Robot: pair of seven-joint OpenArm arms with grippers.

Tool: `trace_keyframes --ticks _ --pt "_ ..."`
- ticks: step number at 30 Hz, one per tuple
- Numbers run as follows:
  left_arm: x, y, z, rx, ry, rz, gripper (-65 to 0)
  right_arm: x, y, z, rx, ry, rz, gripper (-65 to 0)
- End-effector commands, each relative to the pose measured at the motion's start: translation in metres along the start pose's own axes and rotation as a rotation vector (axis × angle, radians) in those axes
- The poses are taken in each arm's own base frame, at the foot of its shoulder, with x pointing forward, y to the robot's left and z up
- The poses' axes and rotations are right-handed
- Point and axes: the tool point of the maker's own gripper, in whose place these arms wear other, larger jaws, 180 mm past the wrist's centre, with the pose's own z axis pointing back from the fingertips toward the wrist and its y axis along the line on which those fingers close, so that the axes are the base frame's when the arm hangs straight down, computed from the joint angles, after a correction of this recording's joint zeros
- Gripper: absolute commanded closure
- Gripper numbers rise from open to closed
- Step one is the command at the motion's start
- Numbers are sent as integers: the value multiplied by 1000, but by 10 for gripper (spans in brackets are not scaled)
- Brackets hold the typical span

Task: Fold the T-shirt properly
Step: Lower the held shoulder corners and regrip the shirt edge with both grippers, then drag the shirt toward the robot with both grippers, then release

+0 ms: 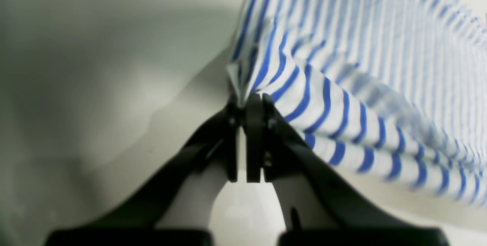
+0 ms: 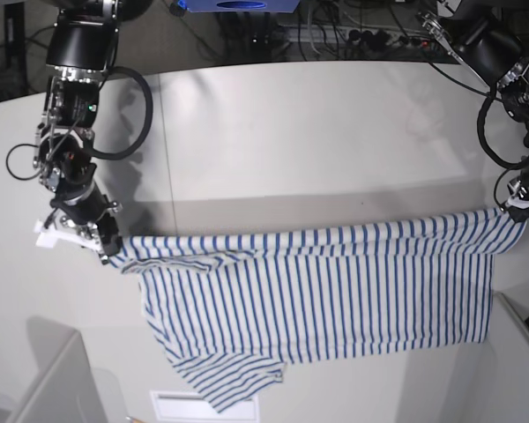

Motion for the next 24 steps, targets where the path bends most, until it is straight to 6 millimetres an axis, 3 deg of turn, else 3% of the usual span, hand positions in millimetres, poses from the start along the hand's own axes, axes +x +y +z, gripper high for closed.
trace_keyframes --ticks 1,5,8,16,22,24 --pt "16 7 6 29 -36 1 0 16 12 3 21 -39 1 0" --pt "13 7 6 34 -32 5 0 7 24 3 35 33 -57 0" --pt "-1 15 9 47 -2 1 0 -4 17 5 26 83 -65 0" --pt "-56 45 23 122 128 -49 0 -21 -37 18 -85 114 -49 0" --pt "-78 63 32 157 156 -72 0 -9 -74 35 -128 75 -66 0" --pt "-87 57 29 142 179 -101 0 -10 -85 40 -149 76 -71 0"
